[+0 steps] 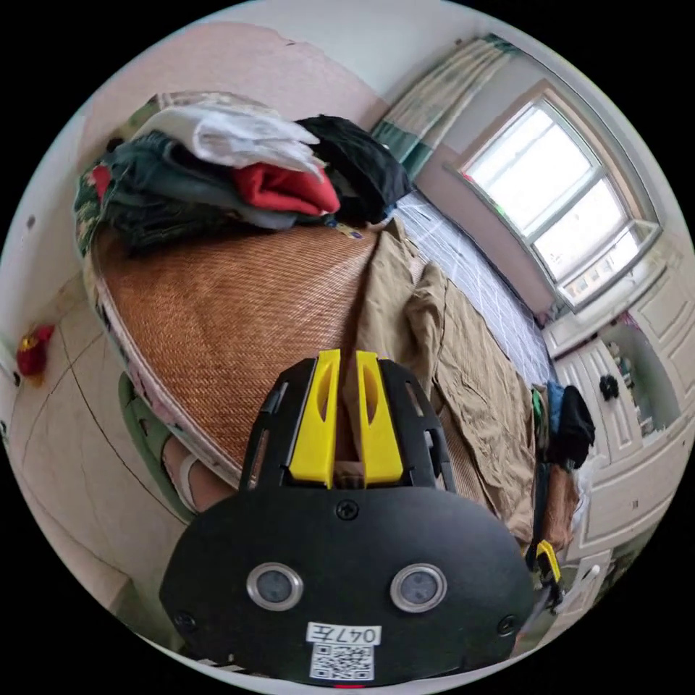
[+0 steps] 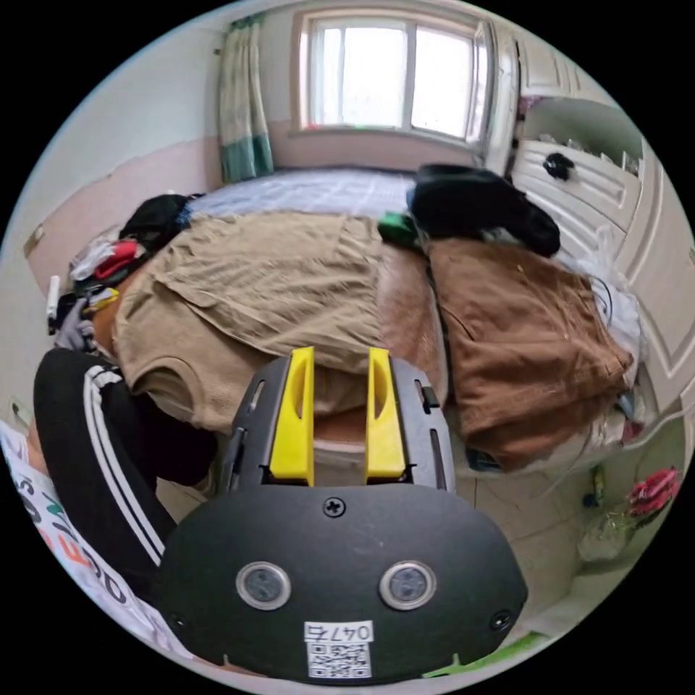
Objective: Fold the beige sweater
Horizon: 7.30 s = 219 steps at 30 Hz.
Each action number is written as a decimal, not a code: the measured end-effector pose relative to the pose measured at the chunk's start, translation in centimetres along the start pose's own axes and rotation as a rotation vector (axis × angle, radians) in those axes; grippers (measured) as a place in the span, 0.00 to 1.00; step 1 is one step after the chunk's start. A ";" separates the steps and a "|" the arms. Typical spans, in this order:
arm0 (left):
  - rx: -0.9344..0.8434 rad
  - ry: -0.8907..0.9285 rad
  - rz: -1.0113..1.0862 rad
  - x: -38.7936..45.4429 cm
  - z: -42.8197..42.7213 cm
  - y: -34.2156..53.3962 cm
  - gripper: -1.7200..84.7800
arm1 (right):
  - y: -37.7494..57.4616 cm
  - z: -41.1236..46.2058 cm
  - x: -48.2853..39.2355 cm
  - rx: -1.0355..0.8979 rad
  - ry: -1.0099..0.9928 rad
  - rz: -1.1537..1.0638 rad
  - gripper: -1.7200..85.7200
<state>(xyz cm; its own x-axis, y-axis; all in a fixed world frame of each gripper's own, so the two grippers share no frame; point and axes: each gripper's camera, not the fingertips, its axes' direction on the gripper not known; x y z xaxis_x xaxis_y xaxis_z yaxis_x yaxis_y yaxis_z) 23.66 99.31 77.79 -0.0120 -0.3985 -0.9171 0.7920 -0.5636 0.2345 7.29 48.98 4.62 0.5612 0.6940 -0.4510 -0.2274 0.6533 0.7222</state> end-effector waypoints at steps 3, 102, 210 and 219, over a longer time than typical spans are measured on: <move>-0.027 0.042 -0.082 -4.2 -0.1 0.0 0.07 | -4.3 0.8 -7.2 0.039 -0.152 -0.164 0.07; -0.076 0.264 -0.129 11.0 -6.2 -48.5 0.03 | -15.4 16.1 -22.7 -0.033 -0.614 -0.333 0.02; -0.430 -0.033 0.754 21.4 -0.4 -14.8 0.15 | 10.1 26.8 7.4 -0.095 -0.207 0.190 0.05; -0.413 -0.020 0.742 17.6 -1.3 -15.1 0.02 | 6.4 29.7 5.8 -0.131 -0.279 0.145 0.01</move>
<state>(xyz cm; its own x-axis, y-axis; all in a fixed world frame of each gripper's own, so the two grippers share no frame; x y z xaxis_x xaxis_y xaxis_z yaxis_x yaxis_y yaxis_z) 12.28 101.72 57.68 0.5908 -0.5755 -0.5655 0.7582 0.1564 0.6330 32.70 48.19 22.22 0.7075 0.6848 -0.1746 -0.4110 0.5997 0.6866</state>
